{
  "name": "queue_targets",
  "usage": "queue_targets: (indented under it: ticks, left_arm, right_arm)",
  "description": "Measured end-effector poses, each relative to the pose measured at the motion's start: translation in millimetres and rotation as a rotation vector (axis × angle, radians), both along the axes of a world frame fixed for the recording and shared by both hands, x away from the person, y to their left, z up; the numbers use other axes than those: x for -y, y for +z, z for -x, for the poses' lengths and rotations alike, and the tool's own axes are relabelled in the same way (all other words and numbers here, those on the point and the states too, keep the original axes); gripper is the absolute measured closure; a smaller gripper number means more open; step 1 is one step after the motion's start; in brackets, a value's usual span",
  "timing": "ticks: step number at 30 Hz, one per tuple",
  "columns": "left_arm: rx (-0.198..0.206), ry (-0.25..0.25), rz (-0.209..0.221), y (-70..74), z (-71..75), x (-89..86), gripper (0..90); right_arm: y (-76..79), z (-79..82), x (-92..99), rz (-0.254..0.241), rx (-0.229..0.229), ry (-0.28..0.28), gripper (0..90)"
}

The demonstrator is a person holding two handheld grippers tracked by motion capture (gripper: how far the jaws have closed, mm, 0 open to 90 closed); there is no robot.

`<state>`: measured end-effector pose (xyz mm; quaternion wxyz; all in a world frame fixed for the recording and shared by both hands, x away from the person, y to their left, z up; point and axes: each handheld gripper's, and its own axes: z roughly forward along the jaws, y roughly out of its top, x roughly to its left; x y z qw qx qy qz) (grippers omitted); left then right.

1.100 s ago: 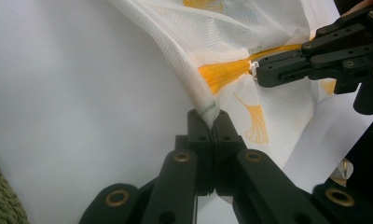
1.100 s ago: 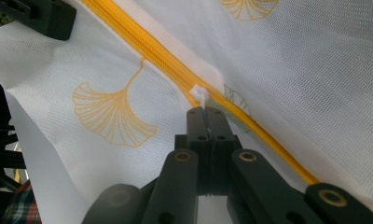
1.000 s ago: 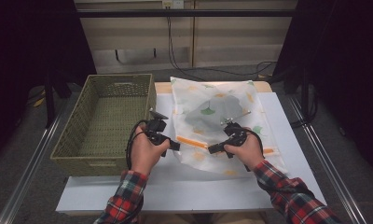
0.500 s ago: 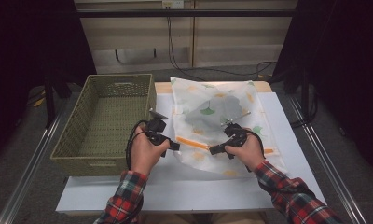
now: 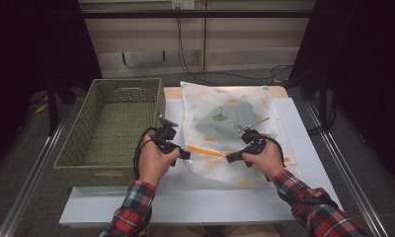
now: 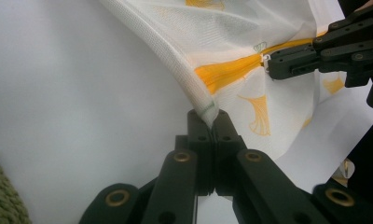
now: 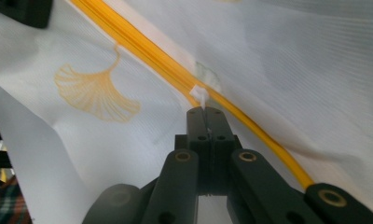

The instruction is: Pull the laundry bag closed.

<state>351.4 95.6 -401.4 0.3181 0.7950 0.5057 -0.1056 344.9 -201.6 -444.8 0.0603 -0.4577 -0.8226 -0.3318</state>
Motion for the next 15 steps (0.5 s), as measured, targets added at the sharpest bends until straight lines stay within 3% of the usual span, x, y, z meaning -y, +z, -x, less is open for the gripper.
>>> queue_targets:
  ticks: [1, 3, 10, 15]
  left_arm:
    - [-0.003, 0.011, 0.011, 0.0, 0.1, 0.1, 88.9]
    - [-0.008, -0.002, 0.003, -1.4, -0.3, 0.1, 88.9]
    - [-0.007, -0.005, 0.002, -0.4, -0.3, -0.3, 89.0]
    - [-0.011, -0.016, -0.006, -1.1, -0.5, 0.3, 89.0]
  right_arm:
    - [-1.0, 0.1, 2.1, 0.01, -0.006, -0.012, 90.0]
    - [-2.8, 0.0, 6.5, -0.018, -0.015, -0.015, 90.0]
    - [-2.9, 2.3, 14.6, 0.006, -0.015, -0.04, 90.0]
    - [-4.0, 4.8, 24.0, -0.008, -0.029, -0.066, 90.0]
